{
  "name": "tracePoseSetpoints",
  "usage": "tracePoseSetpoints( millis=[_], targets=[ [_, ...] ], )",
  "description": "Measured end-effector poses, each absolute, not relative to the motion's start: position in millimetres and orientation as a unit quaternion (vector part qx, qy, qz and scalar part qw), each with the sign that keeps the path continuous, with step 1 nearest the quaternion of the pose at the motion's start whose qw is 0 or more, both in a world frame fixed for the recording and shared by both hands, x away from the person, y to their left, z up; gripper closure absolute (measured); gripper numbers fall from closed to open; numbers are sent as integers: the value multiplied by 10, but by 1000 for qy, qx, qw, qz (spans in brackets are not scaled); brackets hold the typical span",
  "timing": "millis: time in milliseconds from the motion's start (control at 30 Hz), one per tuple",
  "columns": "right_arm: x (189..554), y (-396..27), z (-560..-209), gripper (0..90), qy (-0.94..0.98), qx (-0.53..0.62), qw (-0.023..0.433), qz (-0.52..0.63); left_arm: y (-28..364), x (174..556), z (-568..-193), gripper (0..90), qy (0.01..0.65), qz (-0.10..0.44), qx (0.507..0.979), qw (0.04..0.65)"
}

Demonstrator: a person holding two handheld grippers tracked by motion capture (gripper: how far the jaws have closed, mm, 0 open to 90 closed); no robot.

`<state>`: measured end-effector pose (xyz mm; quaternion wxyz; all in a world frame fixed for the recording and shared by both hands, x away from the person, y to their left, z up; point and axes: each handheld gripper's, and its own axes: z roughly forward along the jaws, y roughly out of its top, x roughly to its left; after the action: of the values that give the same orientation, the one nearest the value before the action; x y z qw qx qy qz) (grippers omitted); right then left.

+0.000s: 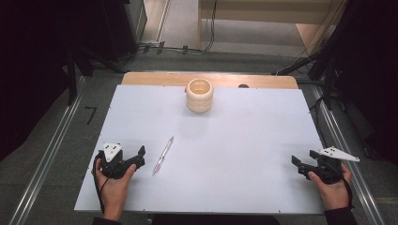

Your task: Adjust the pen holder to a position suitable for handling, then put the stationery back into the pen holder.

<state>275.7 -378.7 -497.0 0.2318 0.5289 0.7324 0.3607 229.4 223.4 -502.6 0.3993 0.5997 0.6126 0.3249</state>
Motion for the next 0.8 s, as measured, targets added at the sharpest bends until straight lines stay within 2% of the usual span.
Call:
tracePoseSetpoints(
  millis=[800],
  targets=[
    [2762, -3783, -4968, 193, 734, 527, 231, 361, 2193, 2262, -5009, 114, 608, 317, 606, 402]
  ],
)
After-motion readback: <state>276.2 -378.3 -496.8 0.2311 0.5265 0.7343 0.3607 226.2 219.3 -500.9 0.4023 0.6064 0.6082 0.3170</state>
